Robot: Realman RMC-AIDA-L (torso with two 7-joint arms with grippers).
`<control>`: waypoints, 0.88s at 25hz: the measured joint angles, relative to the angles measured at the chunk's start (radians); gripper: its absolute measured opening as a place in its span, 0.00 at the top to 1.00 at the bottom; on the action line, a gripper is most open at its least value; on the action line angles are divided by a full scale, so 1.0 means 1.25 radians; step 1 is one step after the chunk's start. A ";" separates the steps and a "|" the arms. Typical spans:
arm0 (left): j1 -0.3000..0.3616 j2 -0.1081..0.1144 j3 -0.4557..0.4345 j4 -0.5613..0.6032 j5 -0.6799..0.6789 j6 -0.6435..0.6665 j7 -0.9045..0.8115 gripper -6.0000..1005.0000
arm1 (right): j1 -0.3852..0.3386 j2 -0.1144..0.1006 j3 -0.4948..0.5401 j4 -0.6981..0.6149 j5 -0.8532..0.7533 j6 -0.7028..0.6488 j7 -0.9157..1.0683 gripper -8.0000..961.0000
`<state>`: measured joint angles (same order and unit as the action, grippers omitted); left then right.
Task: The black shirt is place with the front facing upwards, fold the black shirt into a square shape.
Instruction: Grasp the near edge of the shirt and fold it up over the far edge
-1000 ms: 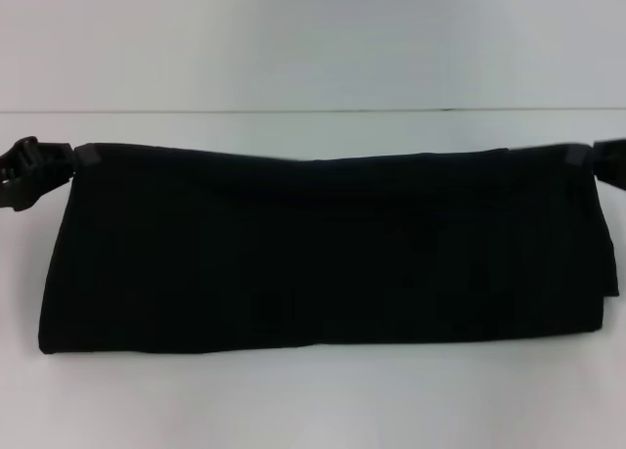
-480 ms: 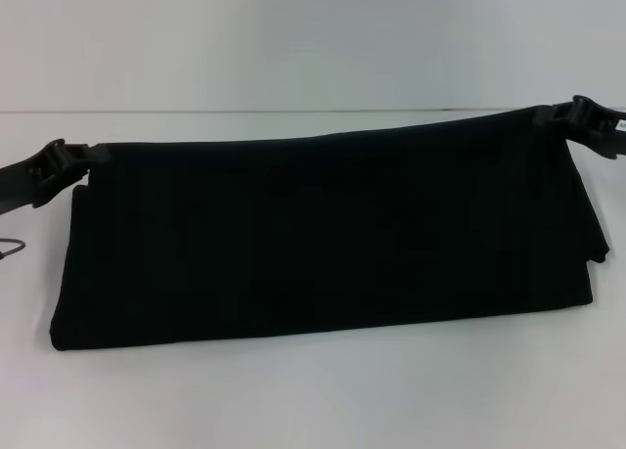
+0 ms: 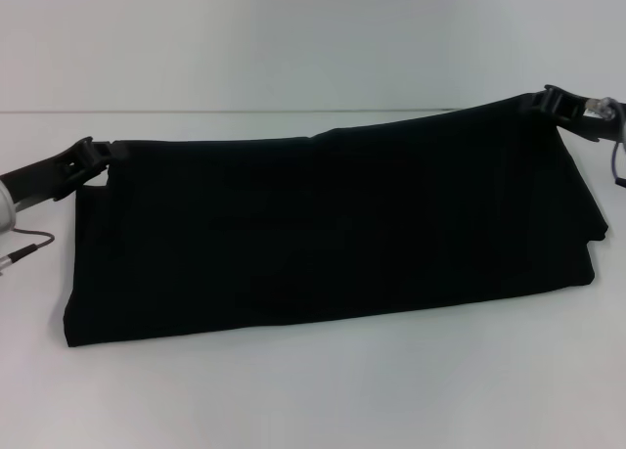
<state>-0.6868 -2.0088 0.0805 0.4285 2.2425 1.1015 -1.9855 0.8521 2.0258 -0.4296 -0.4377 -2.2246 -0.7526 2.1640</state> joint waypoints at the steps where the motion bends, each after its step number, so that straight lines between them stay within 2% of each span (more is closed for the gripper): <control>1: -0.003 -0.003 0.000 -0.002 0.000 -0.009 0.003 0.95 | 0.002 0.006 -0.009 -0.001 0.000 0.018 -0.002 0.93; 8: -0.017 -0.034 -0.001 -0.005 -0.036 -0.104 0.019 0.95 | 0.019 0.041 -0.027 0.002 0.053 0.114 -0.158 0.90; 12: -0.019 -0.052 -0.001 -0.007 -0.086 -0.129 0.065 0.95 | 0.023 0.050 -0.029 0.013 0.116 0.147 -0.240 0.86; 13: -0.019 -0.055 -0.001 -0.007 -0.097 -0.133 0.070 0.94 | 0.025 0.050 -0.029 0.019 0.125 0.155 -0.251 0.75; 14: -0.019 -0.056 -0.001 -0.008 -0.103 -0.136 0.070 0.90 | 0.027 0.050 -0.030 0.025 0.135 0.163 -0.263 0.64; 18: -0.019 -0.058 -0.001 -0.013 -0.115 -0.144 0.071 0.74 | 0.030 0.049 -0.037 0.030 0.147 0.178 -0.273 0.56; 22: -0.015 -0.058 -0.001 -0.014 -0.116 -0.134 0.072 0.63 | 0.028 0.049 -0.054 0.036 0.150 0.180 -0.273 0.47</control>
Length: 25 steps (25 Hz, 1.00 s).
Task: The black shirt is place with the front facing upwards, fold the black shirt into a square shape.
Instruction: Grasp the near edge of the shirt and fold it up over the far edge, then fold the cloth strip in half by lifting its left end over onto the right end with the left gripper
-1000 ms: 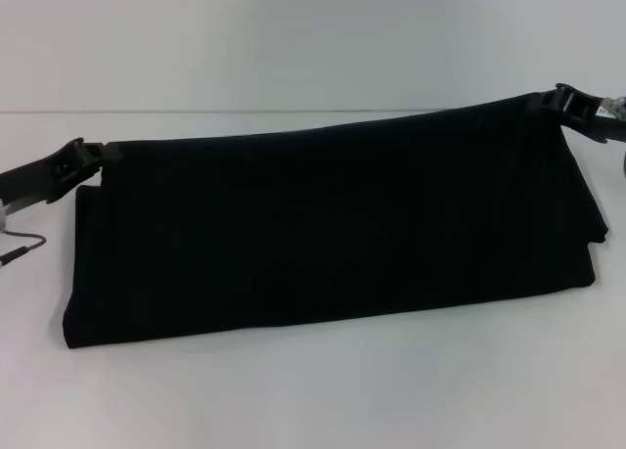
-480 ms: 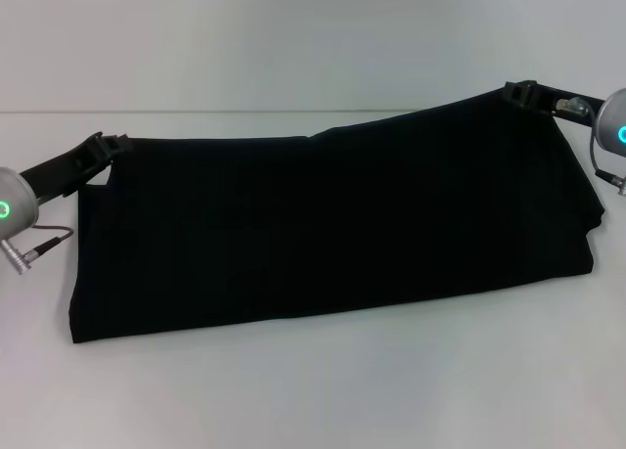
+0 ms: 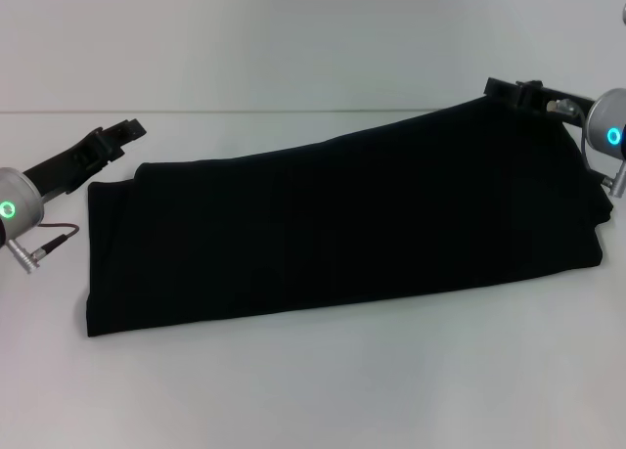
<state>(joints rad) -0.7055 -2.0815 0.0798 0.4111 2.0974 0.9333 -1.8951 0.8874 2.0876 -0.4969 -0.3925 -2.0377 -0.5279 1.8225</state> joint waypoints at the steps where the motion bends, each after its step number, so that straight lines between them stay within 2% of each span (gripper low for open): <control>1: 0.001 0.000 0.000 0.000 0.000 0.007 0.000 0.61 | -0.001 0.000 -0.002 0.005 0.000 0.006 0.000 0.45; 4: 0.006 0.001 0.000 0.000 0.000 0.046 0.001 0.53 | -0.001 0.000 -0.009 0.020 0.001 0.040 0.000 0.39; 9: 0.019 0.003 0.000 0.000 -0.002 0.144 0.021 0.47 | -0.001 0.001 -0.033 0.038 0.001 0.119 -0.011 0.27; 15: 0.036 -0.002 0.002 0.000 -0.007 0.236 0.072 0.43 | 0.007 0.004 -0.075 0.045 0.001 0.190 -0.046 0.25; 19: 0.047 -0.001 0.001 0.000 -0.009 0.257 0.073 0.31 | 0.004 0.004 -0.083 0.044 0.010 0.193 -0.046 0.24; 22: 0.064 0.007 -0.001 0.003 -0.009 0.302 0.071 0.23 | -0.014 0.000 -0.084 0.031 0.025 0.130 -0.046 0.23; 24: 0.082 0.020 -0.003 0.008 -0.009 0.343 0.058 0.19 | -0.038 -0.003 -0.088 0.007 0.024 0.050 -0.055 0.22; 25: 0.087 0.026 -0.003 0.009 -0.009 0.354 0.051 0.17 | -0.074 -0.004 -0.089 -0.031 0.029 -0.064 -0.091 0.22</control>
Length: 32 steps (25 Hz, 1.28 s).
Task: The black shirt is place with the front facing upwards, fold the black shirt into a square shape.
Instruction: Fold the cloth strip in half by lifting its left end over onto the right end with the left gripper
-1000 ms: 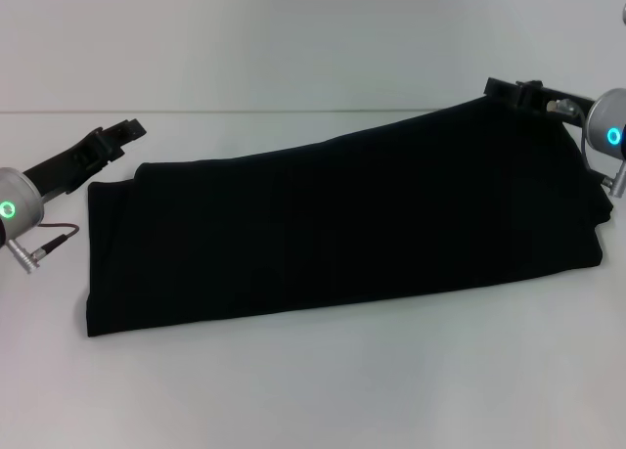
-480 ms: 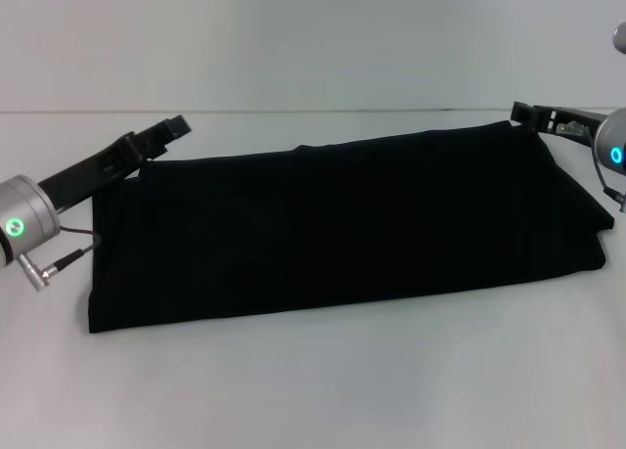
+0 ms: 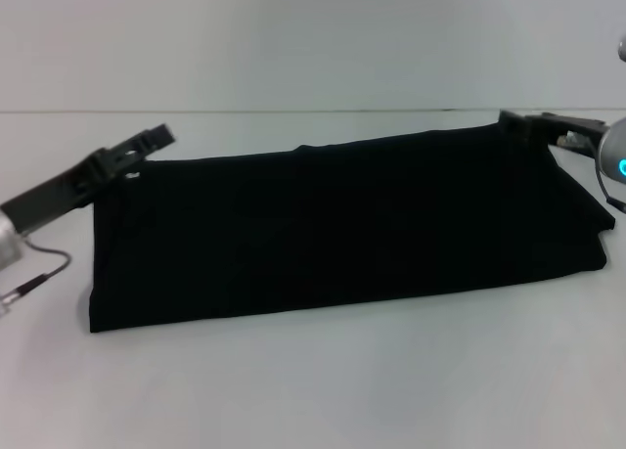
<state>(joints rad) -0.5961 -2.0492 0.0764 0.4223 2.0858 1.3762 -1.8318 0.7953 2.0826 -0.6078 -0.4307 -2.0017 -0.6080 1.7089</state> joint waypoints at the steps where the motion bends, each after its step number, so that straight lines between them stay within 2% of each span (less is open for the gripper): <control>1: 0.011 0.014 0.003 0.000 0.002 0.019 -0.016 0.15 | 0.000 0.000 0.000 0.000 0.000 0.000 0.000 0.22; 4: 0.040 0.049 0.037 0.000 0.010 0.066 -0.060 0.15 | -0.059 0.001 0.005 -0.050 0.037 -0.199 -0.109 0.21; 5: 0.049 0.060 0.049 0.001 0.010 0.081 -0.069 0.15 | -0.096 0.001 0.005 -0.065 0.070 -0.314 -0.188 0.21; 6: 0.059 0.070 0.059 0.005 0.010 0.102 -0.077 0.15 | -0.096 0.001 0.005 -0.065 0.070 -0.314 -0.188 0.20; 7: 0.071 0.080 0.069 0.013 0.010 0.128 -0.083 0.15 | -0.114 0.001 0.005 -0.070 0.086 -0.374 -0.231 0.20; 8: 0.078 0.086 0.074 0.023 0.010 0.147 -0.089 0.15 | -0.149 0.001 0.006 -0.072 0.113 -0.483 -0.322 0.20; 9: 0.091 0.093 0.088 0.038 0.011 0.165 -0.105 0.15 | -0.149 0.001 0.006 -0.072 0.113 -0.483 -0.322 0.20; 11: 0.098 0.096 0.100 0.050 0.011 0.174 -0.123 0.15 | -0.177 0.002 0.006 -0.073 0.130 -0.564 -0.401 0.19; 13: 0.120 0.104 0.149 0.102 0.030 0.191 -0.211 0.15 | -0.201 0.004 0.006 -0.072 0.135 -0.626 -0.464 0.19; 14: 0.122 0.105 0.154 0.109 0.038 0.192 -0.227 0.15 | -0.209 0.004 0.004 -0.070 0.134 -0.644 -0.484 0.18; 19: 0.128 0.110 0.166 0.149 0.132 0.216 -0.355 0.15 | -0.233 0.006 -0.004 -0.032 0.126 -0.698 -0.558 0.02; 24: 0.128 0.118 0.165 0.152 0.191 0.219 -0.420 0.15 | -0.236 0.007 -0.029 0.026 0.126 -0.674 -0.633 0.02; 32: 0.115 0.116 0.167 0.145 0.254 0.189 -0.550 0.16 | -0.237 0.009 -0.027 0.050 0.130 -0.647 -0.671 0.02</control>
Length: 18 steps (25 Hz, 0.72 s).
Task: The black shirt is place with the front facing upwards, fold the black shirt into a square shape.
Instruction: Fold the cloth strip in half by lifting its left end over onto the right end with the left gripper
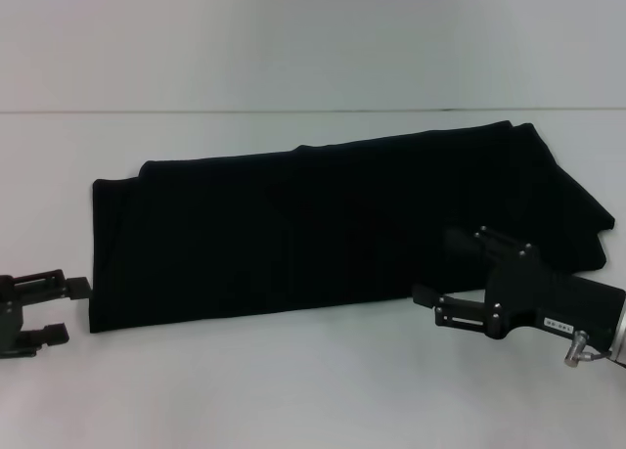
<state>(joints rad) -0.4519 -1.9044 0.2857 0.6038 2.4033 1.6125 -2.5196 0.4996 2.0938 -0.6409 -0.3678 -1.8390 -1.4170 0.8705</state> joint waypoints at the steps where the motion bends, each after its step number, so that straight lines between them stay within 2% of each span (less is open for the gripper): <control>1: 0.001 -0.002 -0.001 -0.001 0.001 -0.007 -0.011 0.16 | 0.000 0.000 0.001 0.001 0.001 0.000 0.000 0.02; 11: 0.003 -0.015 -0.002 -0.032 0.003 -0.085 -0.056 0.16 | 0.005 0.001 0.006 0.005 0.004 0.022 -0.001 0.02; 18: -0.007 -0.018 0.001 -0.050 0.003 -0.108 -0.068 0.16 | 0.008 0.001 0.000 0.006 0.004 0.025 -0.001 0.02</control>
<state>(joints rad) -0.4605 -1.9263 0.2871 0.5412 2.4069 1.4769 -2.6042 0.5101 2.0953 -0.6411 -0.3604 -1.8345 -1.3861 0.8689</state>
